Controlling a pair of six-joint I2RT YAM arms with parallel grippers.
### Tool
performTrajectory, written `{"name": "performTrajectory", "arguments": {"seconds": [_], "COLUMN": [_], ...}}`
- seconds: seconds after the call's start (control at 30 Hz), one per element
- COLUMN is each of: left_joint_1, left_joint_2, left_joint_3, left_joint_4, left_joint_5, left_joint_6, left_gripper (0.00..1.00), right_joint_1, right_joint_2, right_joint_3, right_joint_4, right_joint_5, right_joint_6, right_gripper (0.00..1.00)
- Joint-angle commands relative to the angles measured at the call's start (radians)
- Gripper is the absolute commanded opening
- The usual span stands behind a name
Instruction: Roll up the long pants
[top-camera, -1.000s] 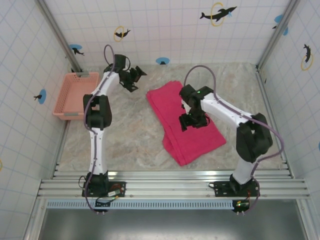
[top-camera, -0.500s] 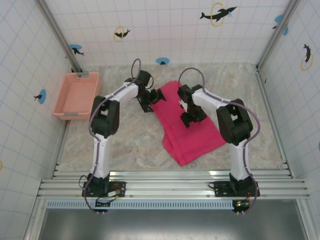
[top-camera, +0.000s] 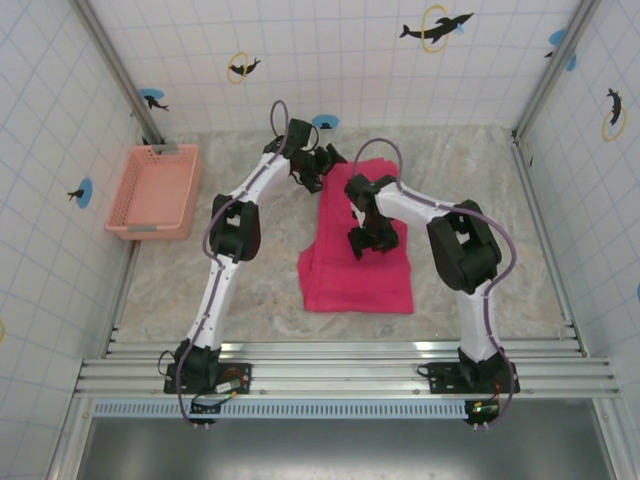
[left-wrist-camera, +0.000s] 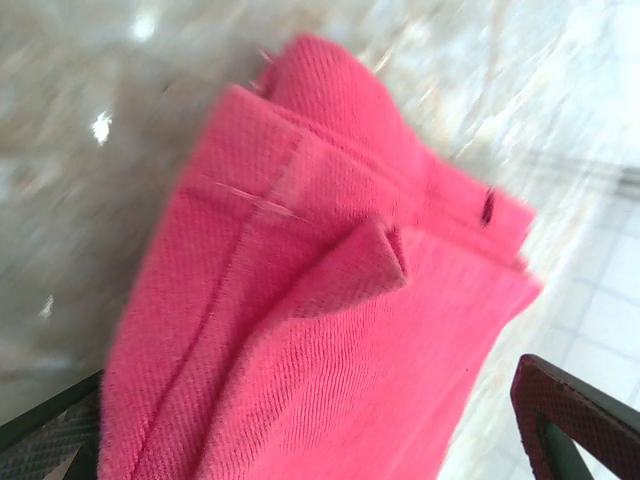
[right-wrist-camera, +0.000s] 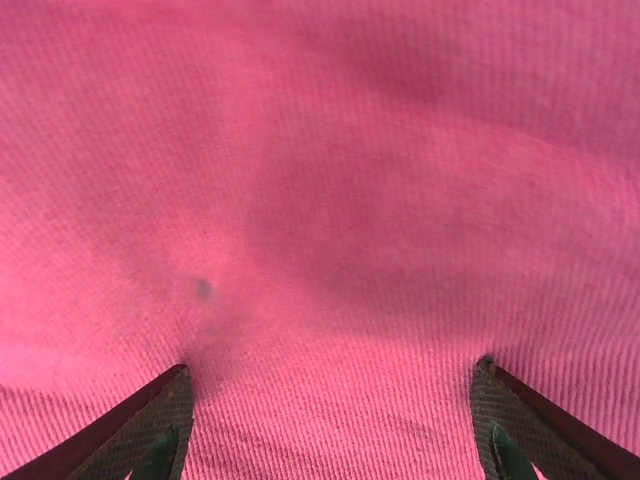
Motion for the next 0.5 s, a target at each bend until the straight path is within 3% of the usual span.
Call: {"name": "performTrajectory", "arguments": {"seconds": [0.0,0.17,0.47], "left_joint_1": [0.007,0.035,0.146], "left_joint_2": [0.16,0.216,0.087], "left_joint_3": [-0.002,0.082,-0.005], "left_joint_4": [0.114,0.206,0.256], "left_joint_5": [-0.04,-0.074,-0.055], "left_joint_6": [-0.194,-0.248,-0.134], "left_gripper": [0.98,0.98,0.97], "right_joint_1": [0.009,-0.039,-0.139], "right_joint_2": [0.11,0.271,0.389], "right_joint_3": [0.132,0.359,0.639], "right_joint_4": [0.006,-0.068,-0.197], "right_joint_5": [-0.051,-0.063,-0.041], "right_joint_6": [0.074,0.027,-0.089], "right_gripper": [0.74,0.73,0.72]}}
